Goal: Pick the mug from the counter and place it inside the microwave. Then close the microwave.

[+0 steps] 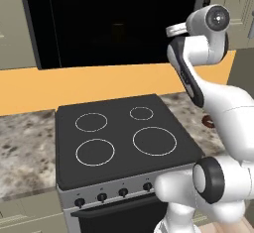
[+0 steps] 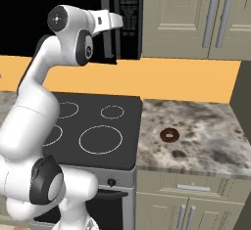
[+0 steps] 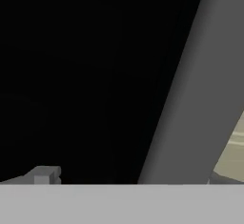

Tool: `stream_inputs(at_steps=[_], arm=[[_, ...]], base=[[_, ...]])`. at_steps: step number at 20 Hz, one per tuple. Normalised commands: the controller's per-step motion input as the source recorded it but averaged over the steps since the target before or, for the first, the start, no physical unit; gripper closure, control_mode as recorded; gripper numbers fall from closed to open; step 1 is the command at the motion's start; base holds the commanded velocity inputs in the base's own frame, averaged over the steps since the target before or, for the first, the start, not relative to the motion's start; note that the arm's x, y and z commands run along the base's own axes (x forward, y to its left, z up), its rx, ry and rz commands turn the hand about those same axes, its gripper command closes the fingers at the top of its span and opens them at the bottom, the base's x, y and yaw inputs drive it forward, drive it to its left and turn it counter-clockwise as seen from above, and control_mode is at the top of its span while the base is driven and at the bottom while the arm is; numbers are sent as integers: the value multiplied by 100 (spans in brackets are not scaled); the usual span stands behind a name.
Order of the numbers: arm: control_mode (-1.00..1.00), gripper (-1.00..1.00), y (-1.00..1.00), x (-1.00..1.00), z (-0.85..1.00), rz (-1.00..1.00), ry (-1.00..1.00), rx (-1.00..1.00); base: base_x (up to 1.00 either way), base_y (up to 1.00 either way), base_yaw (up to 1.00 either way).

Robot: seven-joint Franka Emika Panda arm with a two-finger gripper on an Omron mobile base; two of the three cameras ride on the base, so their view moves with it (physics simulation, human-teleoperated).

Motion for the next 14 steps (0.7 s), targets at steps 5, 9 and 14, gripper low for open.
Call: stream_inputs(at_steps=[5,9,14], arm=[[-100,-100,0,39,9,6,0,1],[-100,-100,0,41,10,6,0,0],[-100,-100,0,45,9,5,0,0]], base=[[0,0,0],[0,0,0],[0,0,0]])
